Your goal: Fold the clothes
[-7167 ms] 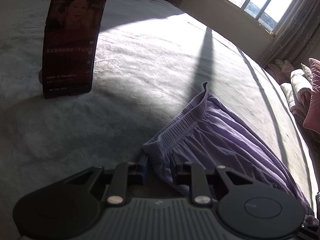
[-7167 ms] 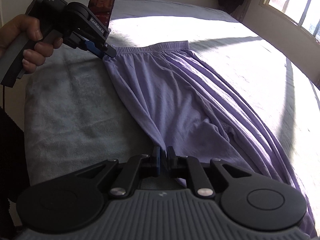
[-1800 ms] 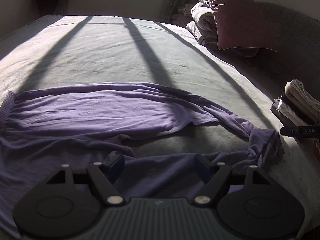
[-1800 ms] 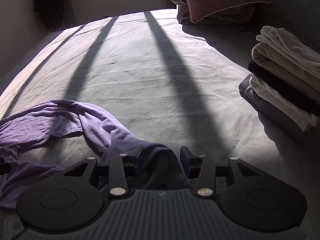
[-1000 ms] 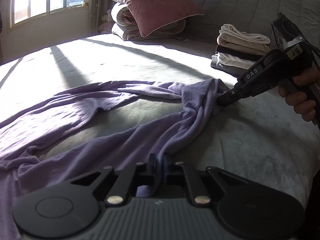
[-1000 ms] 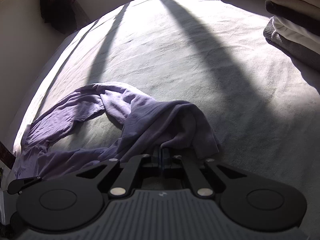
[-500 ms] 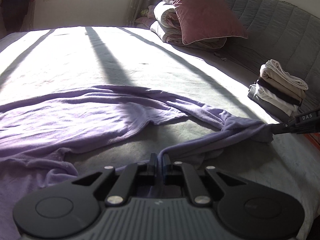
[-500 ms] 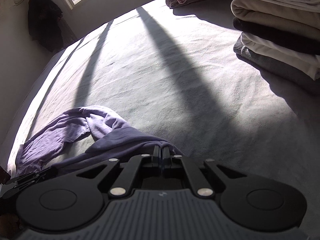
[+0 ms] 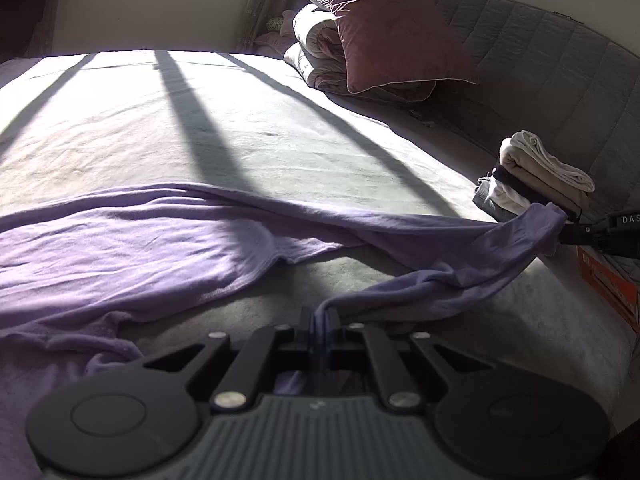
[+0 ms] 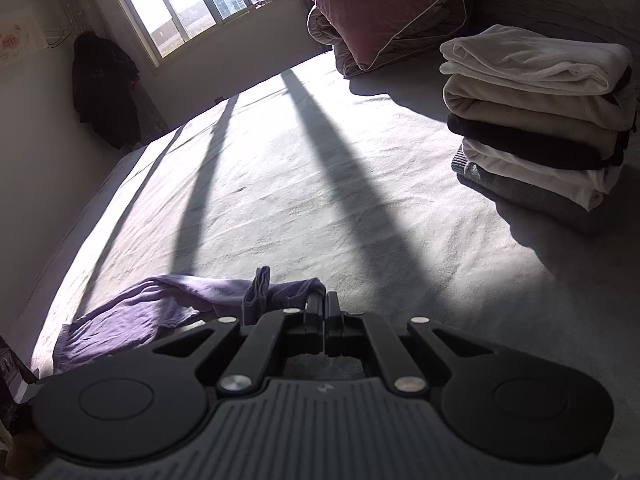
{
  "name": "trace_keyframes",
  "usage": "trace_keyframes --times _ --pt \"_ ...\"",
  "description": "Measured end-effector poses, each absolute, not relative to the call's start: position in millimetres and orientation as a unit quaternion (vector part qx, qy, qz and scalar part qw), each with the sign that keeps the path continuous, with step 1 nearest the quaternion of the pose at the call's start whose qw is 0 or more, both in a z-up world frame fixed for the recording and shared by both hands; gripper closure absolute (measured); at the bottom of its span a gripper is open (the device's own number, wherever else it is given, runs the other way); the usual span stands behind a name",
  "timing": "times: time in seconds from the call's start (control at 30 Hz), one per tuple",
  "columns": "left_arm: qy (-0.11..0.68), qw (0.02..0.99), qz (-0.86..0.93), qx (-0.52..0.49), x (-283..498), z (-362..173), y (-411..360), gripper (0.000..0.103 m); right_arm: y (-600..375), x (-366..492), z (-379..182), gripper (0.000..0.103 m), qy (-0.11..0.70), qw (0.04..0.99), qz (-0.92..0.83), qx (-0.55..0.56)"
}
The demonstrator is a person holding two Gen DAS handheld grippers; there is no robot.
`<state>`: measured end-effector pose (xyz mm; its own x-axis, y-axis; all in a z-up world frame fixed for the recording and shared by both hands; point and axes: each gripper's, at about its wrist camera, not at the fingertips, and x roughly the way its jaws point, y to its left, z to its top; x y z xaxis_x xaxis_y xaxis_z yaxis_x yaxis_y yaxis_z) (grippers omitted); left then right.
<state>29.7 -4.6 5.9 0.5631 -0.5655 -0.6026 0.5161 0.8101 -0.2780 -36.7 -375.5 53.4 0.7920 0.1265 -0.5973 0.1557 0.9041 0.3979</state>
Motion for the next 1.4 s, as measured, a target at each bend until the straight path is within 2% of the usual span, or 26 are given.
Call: trace_keyframes --times 0.17,0.43,0.57,0.97,1.03,1.13,1.4 --pt "0.353 0.871 -0.34 -0.024 16 11 -5 0.098 -396 -52 61 0.102 0.302 0.926 -0.036 0.223" --pt "0.362 0.86 -0.358 0.03 -1 1 -22 0.098 -403 -11 24 0.102 0.33 0.921 -0.076 0.195" --pt "0.371 0.859 -0.35 0.039 -2 -6 -24 0.098 -395 2 12 0.089 0.36 0.914 -0.068 0.174" --pt "0.366 0.866 -0.338 0.034 0 -1 -16 0.098 -305 -17 7 0.088 0.415 0.896 0.124 0.097" --pt "0.365 0.868 -0.335 0.031 0 0 -15 0.098 -290 -17 5 0.085 0.423 0.891 0.147 0.08" --pt "0.365 0.869 -0.333 0.03 0 0 -14 0.098 -276 -16 0 0.07 0.433 0.884 0.162 0.061" --pt "0.364 0.871 -0.33 0.032 -1 1 -12 0.098 -281 -15 -10 0.068 0.449 0.886 0.114 0.003"
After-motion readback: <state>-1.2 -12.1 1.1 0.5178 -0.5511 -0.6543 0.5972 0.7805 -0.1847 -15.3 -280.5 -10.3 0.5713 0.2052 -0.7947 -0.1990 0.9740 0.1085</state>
